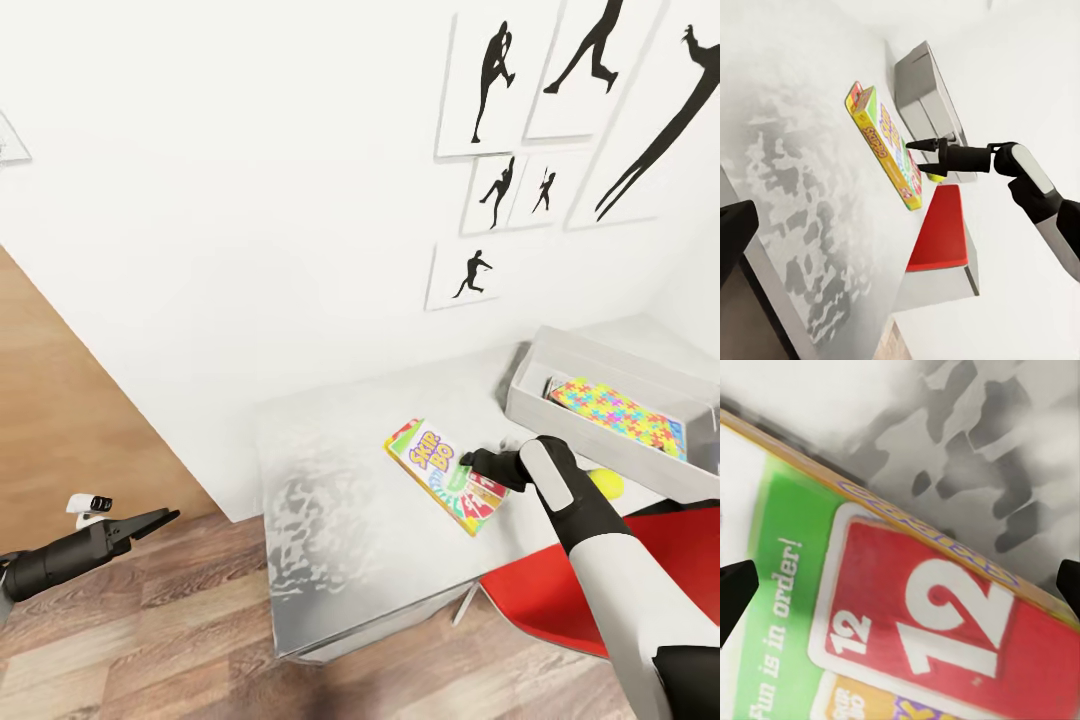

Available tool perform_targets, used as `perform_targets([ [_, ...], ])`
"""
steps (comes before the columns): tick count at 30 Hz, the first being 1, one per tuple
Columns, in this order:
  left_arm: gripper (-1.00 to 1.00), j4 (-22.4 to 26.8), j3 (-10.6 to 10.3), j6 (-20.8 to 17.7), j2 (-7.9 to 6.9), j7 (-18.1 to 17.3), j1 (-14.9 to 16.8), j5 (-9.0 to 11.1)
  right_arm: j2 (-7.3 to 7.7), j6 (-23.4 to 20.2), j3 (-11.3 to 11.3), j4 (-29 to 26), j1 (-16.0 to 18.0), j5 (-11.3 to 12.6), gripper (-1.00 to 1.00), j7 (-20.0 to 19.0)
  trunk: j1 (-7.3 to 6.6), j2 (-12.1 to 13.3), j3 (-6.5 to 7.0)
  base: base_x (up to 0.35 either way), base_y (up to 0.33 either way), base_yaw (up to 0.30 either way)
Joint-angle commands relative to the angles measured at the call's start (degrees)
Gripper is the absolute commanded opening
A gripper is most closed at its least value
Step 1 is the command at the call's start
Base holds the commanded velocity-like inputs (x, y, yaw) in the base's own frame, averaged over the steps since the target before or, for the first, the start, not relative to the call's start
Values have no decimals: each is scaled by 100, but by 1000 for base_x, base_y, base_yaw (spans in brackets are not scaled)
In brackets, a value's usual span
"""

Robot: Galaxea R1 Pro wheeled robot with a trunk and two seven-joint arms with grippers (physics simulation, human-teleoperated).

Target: Put all the toys in the child's room - the three board games (two on the bed and one on the table), the two jigsaw puzzles on the table, and the tennis ball on the table - inside the toy box on the table in the child's room.

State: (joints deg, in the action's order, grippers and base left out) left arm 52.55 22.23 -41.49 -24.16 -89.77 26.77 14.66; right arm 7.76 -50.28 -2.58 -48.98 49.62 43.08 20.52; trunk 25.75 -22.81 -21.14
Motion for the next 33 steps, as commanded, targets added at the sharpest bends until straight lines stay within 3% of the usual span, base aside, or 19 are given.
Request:
perform_targets([
  [1,100,1,0,-61,-1,-23,3,-5,3,-4,-23,-6,4,60,100,57,3,-10,-10,-2,22,0],
  [33,100,1,0,-61,-1,-23,3,-6,-16,1,-23,-15,4,57,100,57,3,-10,-10,15,106,0],
])
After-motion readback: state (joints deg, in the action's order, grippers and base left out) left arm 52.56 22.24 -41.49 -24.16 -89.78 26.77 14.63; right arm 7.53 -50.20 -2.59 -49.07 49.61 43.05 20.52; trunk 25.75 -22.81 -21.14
